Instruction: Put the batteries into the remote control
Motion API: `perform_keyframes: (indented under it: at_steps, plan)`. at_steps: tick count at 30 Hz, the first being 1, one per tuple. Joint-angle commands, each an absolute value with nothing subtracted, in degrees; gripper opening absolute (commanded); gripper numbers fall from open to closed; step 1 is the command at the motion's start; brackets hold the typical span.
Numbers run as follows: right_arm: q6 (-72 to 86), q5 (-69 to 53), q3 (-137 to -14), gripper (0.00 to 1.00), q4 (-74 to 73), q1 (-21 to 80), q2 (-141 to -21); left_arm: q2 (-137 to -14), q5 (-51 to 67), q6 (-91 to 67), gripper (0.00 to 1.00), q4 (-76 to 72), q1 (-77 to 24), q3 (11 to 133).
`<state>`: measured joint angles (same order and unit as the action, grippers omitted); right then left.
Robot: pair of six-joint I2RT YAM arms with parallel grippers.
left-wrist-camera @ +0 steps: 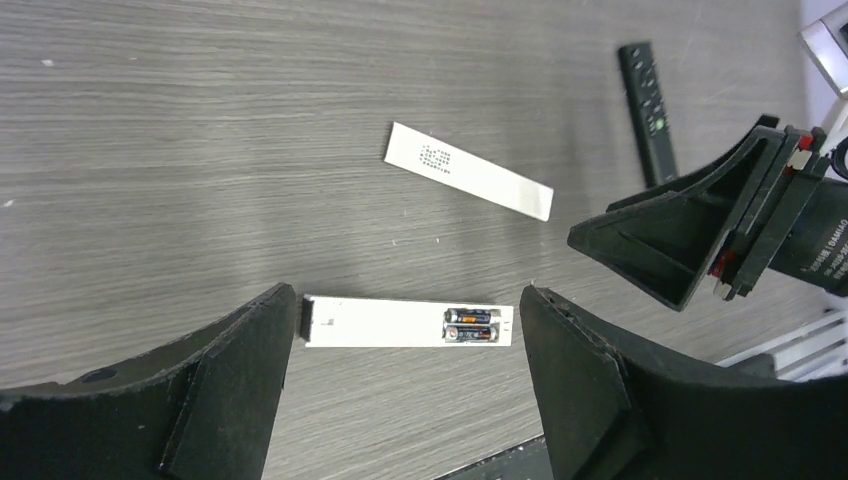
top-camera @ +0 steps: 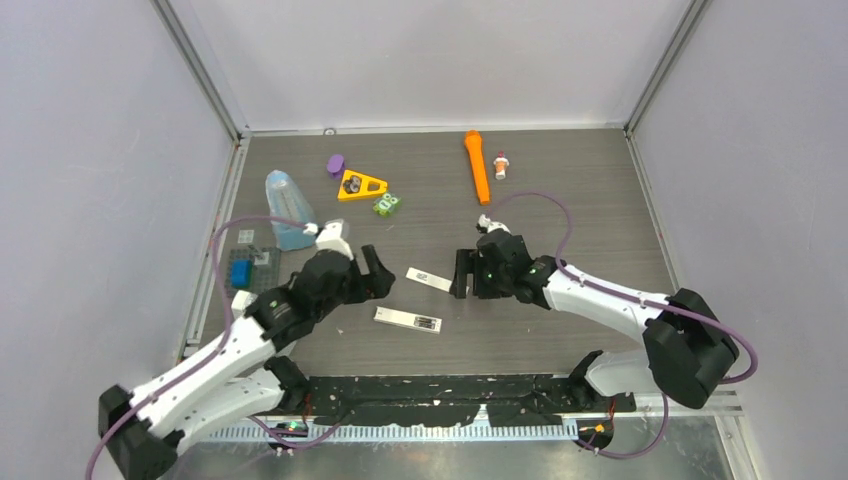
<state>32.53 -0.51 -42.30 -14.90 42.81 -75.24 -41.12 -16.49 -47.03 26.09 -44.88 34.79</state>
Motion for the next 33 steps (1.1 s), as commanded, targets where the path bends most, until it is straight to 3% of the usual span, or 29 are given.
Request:
perform_keyframes:
  at_steps: [1, 7, 14, 21, 33]
  plan:
    - [47.4, 4.7, -40.3, 0.83, -13.2, 41.9, -75.4, -52.7, -9.5, -42.2, 0.83, 19.4, -42.2, 41.6]
    - [53.4, 3.5, -36.9, 0.80, -8.1, 39.4, -78.1, -67.4, -2.4, -40.1, 0.82, 10.1, -36.6, 43.2]
    - [56.1, 1.5, -33.7, 0.74, -3.7, 38.2, -79.8, -81.2, 4.4, -40.0, 0.73, 1.5, -35.4, 45.1]
    - [55.7, -2.2, -34.2, 0.66, -0.9, 38.1, -83.3, -89.0, 5.6, -40.2, 0.61, -2.7, -35.4, 46.9]
    - [55.8, -4.5, -33.6, 0.58, 4.3, 37.9, -86.9, -95.4, 11.1, -45.6, 0.58, -9.0, -35.4, 44.2]
